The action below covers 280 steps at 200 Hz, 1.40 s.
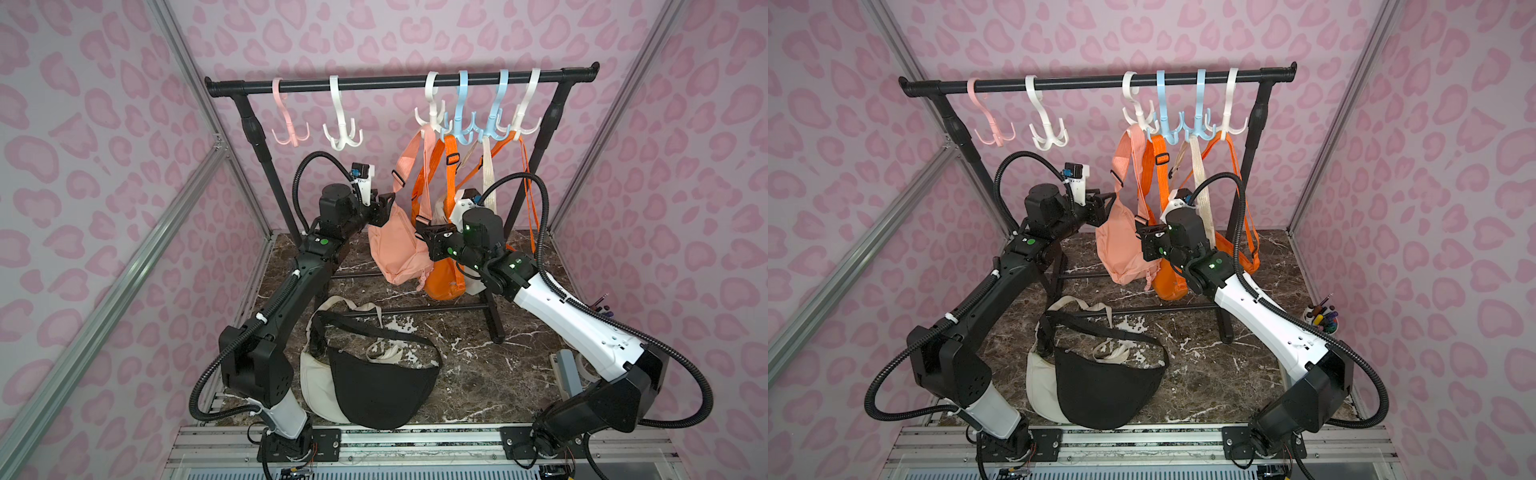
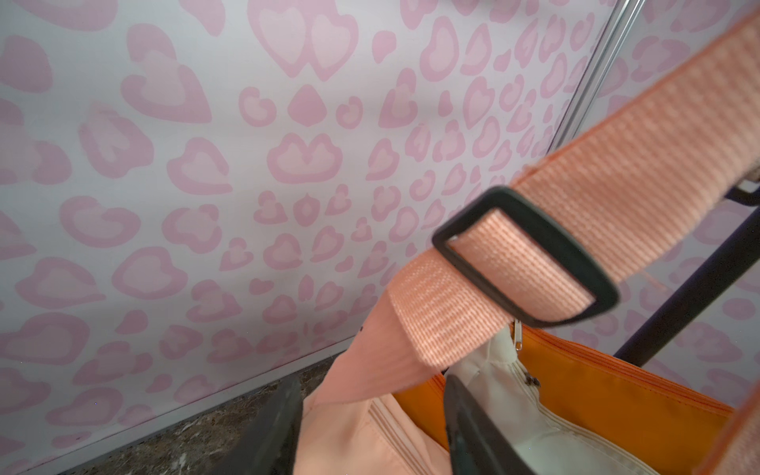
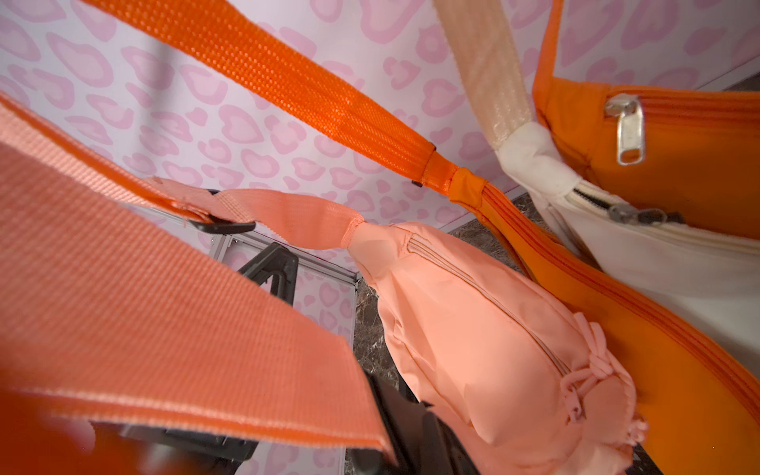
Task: Take the bag off the hook
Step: Pick up the bag from the hook.
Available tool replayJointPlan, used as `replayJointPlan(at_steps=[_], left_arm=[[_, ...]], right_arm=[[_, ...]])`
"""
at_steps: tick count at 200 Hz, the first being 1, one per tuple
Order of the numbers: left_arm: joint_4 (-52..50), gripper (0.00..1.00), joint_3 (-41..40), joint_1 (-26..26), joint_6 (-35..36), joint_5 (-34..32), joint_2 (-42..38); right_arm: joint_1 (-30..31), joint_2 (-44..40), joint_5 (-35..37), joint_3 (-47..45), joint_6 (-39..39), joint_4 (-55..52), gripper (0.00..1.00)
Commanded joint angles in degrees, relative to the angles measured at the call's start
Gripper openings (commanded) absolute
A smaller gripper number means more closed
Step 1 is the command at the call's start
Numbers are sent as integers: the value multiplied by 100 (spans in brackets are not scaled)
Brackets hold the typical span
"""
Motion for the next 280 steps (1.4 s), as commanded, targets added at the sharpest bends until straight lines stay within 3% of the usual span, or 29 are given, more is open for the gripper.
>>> replayJointPlan(at_steps=[1,33,56,74,158,214,253,277,280], left_arm=[[357,51,6,-8,40,-40,42],[391,51,20,-5,48,0,43],[382,66,18,-12,213,285,56],[439,72,-65,-15,298,359,18],[803,75,103,-68,496,702,331],[994,62,65,-157,538,264,405],[1262,41,19,-159,520,63,418],[1290,38,84,-153,494,150,460],[1285,34,93,-153,494,164,464]], right_arm=[[-41,-59,-17,-88,-45,311,13],[-75,-110,-87,-136,-64,392,8],[-84,-120,-118,-121,-63,386,9],[-90,-131,-156,-116,-92,365,9],[-95,-212,-700,-214,-204,379,8],[-99,-334,-863,-365,-175,474,8],[-101,-390,-927,-597,-167,483,8],[-99,-392,-975,-580,-202,470,8],[-101,-392,-970,-576,-206,469,8]])
